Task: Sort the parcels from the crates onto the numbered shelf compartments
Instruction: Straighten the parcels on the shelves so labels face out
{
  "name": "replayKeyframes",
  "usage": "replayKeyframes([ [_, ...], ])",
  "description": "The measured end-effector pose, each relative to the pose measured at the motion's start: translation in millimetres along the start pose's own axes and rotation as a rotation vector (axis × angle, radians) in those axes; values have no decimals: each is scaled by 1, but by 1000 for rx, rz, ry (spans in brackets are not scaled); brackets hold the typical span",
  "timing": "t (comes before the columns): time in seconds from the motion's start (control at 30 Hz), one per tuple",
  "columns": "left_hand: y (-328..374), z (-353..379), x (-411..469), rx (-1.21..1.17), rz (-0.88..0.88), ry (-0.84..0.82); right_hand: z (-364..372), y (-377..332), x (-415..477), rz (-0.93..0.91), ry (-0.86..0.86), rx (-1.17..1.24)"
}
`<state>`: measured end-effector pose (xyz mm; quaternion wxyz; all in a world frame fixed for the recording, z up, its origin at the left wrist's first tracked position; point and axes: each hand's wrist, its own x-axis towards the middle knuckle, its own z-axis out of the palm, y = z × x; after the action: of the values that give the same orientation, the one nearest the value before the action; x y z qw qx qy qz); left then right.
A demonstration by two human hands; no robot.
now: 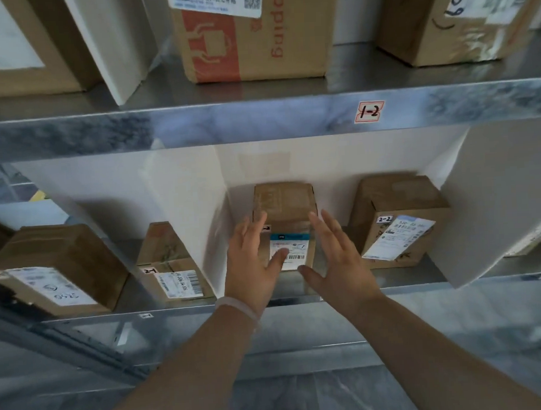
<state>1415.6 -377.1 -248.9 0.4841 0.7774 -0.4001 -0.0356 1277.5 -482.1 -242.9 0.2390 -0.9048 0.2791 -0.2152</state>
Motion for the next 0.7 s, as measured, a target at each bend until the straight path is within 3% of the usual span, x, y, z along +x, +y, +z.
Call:
replayKeyframes([
  [0.17, 1, -26, -47, 101, 136, 33, 8, -24, -28, -114, 73, 51],
  [0.3, -12, -51, -78, 171, 21, 115, 22, -53, -45, -163, -60, 69],
  [0.53, -39, -107, -91, 197, -76, 315, 41, -110, -48, -338, -39, 138],
  [0.63, -63, -130, -75, 189, -158, 316, 59, -139, -42, -419, -110, 157],
  [0.7, -78, -142, -63, 209, -167, 260, 76, -156, -37, -377, -170, 131],
])
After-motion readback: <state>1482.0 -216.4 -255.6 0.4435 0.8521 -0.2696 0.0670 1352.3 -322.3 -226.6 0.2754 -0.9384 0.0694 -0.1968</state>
